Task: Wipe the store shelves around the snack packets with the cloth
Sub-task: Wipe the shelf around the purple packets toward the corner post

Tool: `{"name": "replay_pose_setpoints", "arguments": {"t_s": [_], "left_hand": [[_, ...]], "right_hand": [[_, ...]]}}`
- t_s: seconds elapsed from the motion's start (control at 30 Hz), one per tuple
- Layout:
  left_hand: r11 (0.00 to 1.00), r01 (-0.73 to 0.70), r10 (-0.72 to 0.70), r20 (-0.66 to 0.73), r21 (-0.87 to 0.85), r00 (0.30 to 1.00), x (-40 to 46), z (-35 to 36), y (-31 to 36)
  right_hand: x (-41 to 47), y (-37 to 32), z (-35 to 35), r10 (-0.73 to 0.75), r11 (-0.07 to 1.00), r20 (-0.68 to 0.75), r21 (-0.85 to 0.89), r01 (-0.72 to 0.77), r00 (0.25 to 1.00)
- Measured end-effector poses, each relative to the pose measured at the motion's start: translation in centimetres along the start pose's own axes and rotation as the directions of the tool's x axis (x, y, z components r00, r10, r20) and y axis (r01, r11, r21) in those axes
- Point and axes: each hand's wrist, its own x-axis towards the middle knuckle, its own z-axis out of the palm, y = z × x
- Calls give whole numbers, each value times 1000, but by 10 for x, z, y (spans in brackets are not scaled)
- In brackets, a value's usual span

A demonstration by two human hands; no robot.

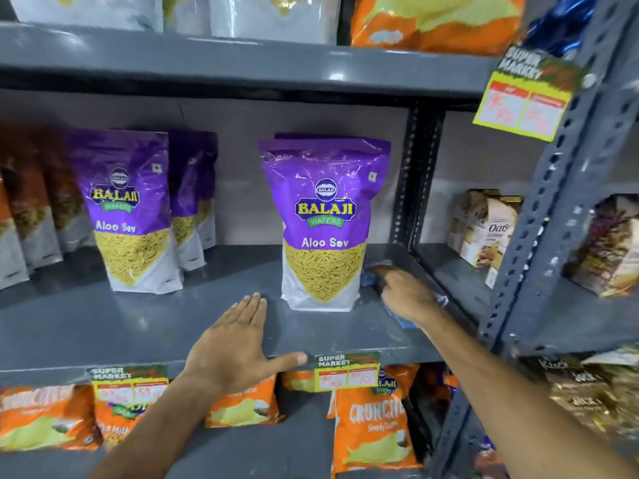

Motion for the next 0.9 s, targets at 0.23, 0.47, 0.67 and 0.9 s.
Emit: {"name": "replay_pose_setpoints", "arguments": {"t_s": [0.23, 0.47, 0.67, 0.9], "left_hand": [[1000, -13, 13, 18, -12, 1000, -3, -3, 1], [1000, -24, 24, 25, -4, 999, -4, -5, 2], [999, -31, 31, 1, 7, 1000, -2, -2, 0], [999, -37, 38, -39, 29, 999, 1, 5, -3]], "right_hand": [[-98, -17, 10, 5, 995, -100, -95, -14, 995], [-174, -36, 11, -241, 915, -33, 325, 239, 970], [-121, -2, -5, 17, 993, -222, 120, 10, 975], [10, 37, 9, 157, 980, -1, -122, -156, 988]]}}
